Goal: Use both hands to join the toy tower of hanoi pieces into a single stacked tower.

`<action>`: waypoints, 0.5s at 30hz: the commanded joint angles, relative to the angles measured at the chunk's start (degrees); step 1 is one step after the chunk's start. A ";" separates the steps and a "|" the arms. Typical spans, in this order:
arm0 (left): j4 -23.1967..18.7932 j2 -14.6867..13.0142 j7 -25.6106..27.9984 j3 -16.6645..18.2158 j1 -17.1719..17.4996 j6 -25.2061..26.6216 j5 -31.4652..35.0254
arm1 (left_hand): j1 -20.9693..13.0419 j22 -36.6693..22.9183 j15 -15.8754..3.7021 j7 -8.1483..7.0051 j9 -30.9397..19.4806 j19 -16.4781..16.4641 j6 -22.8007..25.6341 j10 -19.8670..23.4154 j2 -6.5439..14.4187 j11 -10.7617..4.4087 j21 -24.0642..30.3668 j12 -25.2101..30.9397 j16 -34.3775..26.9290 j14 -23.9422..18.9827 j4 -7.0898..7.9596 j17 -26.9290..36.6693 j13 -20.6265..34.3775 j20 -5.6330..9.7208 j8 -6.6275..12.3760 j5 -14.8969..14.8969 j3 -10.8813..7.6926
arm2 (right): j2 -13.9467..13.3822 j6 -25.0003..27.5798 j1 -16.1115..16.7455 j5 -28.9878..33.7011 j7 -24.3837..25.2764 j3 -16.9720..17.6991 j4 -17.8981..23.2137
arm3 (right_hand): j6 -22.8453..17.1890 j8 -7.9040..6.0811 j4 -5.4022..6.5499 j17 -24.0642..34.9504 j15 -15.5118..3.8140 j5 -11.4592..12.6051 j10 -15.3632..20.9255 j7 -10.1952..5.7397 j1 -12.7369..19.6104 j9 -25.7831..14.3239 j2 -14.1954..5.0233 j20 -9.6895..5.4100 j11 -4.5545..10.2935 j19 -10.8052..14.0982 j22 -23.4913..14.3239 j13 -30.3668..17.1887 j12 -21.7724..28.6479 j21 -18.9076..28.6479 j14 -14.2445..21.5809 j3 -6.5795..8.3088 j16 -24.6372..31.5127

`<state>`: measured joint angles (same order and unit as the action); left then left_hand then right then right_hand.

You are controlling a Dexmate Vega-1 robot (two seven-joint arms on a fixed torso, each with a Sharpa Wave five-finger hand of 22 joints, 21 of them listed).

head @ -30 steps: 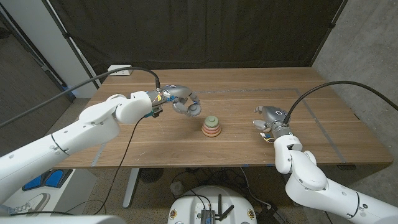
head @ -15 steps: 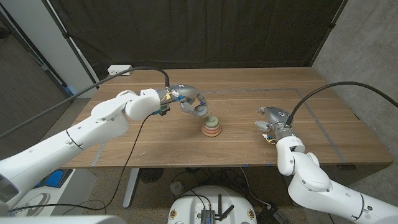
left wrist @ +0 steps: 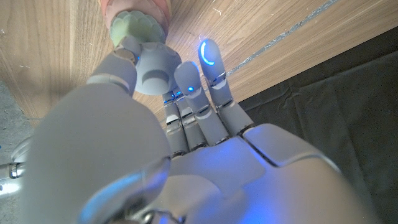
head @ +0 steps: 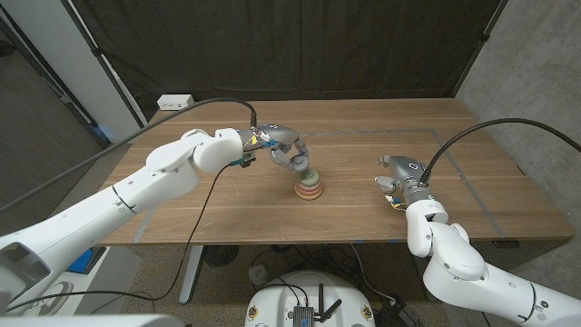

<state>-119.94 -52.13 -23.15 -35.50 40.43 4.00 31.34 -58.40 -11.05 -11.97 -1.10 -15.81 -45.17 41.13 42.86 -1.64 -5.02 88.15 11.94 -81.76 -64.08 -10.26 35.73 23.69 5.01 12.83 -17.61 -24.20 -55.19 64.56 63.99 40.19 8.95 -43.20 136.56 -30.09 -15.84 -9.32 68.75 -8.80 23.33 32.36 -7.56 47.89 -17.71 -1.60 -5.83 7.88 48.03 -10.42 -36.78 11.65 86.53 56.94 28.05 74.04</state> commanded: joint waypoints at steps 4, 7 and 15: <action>3.21 3.26 -2.06 -2.78 -2.84 -1.85 0.94 | -0.91 -0.13 -0.60 -0.17 -1.70 -0.49 0.46 5.34 1.04 -4.77 0.41 0.09 0.08 -0.46 0.65 0.14 6.73 7.03 0.23 -0.30 -0.48 | -0.45 0.18 -0.42 -1.84 1.13 0.02 -0.07 | -0.67 0.22 -0.07 0.12 -3.75 0.27 0.38 -0.08 -0.43 -0.11 0.07 -6.33 0.09 0.19 -0.18 -0.22 -0.11 -0.11 0.11 0.60 0.08; 3.82 3.85 -2.83 -3.49 -3.56 -2.03 1.28 | -0.94 -0.13 -0.60 -0.21 -1.73 -0.52 0.50 5.36 1.07 -4.77 0.42 0.12 0.08 -0.50 0.65 0.19 6.80 7.04 0.23 -0.31 -0.49 | -0.50 0.05 -0.45 -2.33 1.45 0.10 -0.18 | -0.64 0.25 -0.10 -0.16 -3.77 0.28 0.40 -0.09 -0.39 -0.13 0.07 -6.33 0.04 0.18 -0.18 -0.26 -0.10 -0.11 -0.08 0.58 -0.15; 5.35 5.00 -3.89 -4.70 -4.70 -2.13 1.80 | -1.02 -0.12 -0.60 -0.18 -1.80 -0.50 0.58 5.45 1.15 -4.75 0.40 0.12 0.09 -0.58 0.64 0.35 6.85 7.05 0.19 -0.32 -0.52 | -0.61 -0.17 -0.94 -3.39 1.95 -0.07 -0.57 | -0.67 0.27 -0.08 -0.12 -3.76 0.30 0.38 0.02 -0.40 -0.14 0.02 -6.33 0.16 0.19 -0.18 -0.30 -0.12 -0.10 0.02 0.59 -0.10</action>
<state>-116.76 -48.92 -25.37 -38.39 37.48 2.47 32.39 -58.70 -11.05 -11.97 -1.25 -16.68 -45.17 41.27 42.92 -1.94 -5.08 88.38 11.96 -81.76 -64.08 -10.26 35.92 25.23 5.01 12.58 -17.46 -24.20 -55.56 64.67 63.57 38.22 10.14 -43.25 136.52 -30.51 -15.84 -9.56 68.59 -8.80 23.33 32.36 -7.56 47.89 -17.70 -1.60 -5.83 7.88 48.03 -10.41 -36.78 11.66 86.53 56.94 28.31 74.04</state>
